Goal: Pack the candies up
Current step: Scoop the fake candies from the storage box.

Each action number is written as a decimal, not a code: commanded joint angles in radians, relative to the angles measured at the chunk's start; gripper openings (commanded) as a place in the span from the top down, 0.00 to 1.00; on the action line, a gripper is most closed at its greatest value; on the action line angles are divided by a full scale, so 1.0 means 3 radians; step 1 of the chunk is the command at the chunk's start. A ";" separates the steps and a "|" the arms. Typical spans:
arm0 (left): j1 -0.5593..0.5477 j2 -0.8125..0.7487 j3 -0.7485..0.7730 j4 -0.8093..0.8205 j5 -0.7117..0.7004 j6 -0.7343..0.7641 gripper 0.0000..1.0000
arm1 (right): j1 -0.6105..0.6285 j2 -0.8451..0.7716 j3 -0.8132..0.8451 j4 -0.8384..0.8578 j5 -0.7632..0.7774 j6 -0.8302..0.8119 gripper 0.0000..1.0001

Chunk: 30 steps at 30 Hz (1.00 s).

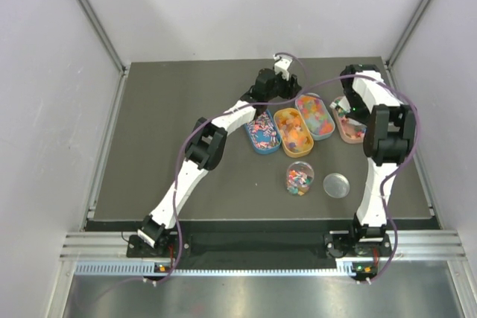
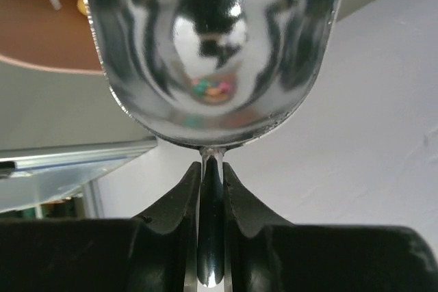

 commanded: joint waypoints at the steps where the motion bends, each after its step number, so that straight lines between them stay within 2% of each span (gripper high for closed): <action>1: 0.0013 0.0041 0.0157 0.0009 0.0058 0.0020 0.40 | -0.0011 0.0161 0.0116 -0.0317 -0.0493 0.0218 1.00; 11: 0.0008 0.0056 0.0136 -0.0057 0.0446 -0.0113 0.40 | -0.0154 0.0248 -0.0053 -0.0317 -0.1265 0.0535 1.00; 22: -0.0028 0.0092 0.0187 0.0117 0.0733 -0.0195 0.40 | -0.0210 -0.0018 -0.0672 -0.0311 -0.1225 0.0438 1.00; 25: -0.0058 0.0077 0.0162 0.0076 0.0851 -0.0277 0.40 | -0.0210 -0.0003 -0.0509 -0.0311 -0.1246 0.0463 1.00; 30: -0.0069 -0.0173 -0.0191 0.0229 0.0933 -0.0395 0.41 | -0.0200 0.0002 -0.0090 -0.0316 -0.1098 0.0453 1.00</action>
